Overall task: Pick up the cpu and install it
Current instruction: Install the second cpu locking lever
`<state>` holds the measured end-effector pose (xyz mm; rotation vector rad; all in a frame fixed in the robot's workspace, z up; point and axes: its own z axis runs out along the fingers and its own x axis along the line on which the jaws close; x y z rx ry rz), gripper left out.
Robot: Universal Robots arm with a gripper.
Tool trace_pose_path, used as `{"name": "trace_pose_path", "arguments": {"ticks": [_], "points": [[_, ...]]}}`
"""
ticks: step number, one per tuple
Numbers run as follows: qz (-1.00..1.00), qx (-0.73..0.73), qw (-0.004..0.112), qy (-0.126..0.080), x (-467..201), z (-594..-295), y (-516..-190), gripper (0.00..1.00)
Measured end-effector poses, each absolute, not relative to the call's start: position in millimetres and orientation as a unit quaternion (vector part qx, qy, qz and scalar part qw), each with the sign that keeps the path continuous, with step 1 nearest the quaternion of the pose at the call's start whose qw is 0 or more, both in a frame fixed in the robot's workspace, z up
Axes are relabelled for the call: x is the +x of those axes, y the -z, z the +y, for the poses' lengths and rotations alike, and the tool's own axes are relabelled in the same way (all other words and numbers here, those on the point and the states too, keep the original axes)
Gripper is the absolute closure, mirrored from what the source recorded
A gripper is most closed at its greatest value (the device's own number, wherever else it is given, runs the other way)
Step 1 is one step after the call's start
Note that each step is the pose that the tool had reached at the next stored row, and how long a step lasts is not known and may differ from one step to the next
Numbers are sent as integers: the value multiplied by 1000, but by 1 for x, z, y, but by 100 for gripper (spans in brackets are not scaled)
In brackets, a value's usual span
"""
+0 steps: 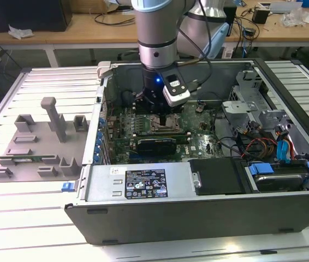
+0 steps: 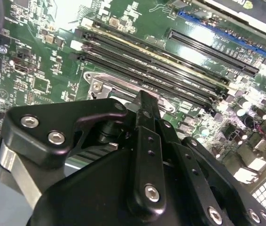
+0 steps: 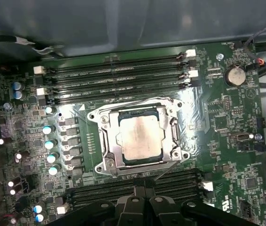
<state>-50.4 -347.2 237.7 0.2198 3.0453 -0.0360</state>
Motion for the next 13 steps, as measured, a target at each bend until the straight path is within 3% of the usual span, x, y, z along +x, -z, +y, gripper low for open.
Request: {"name": "trace_pose_path", "arguments": {"ticks": [13], "points": [[998,53,44,11,-61,-358,-232,89]]}}
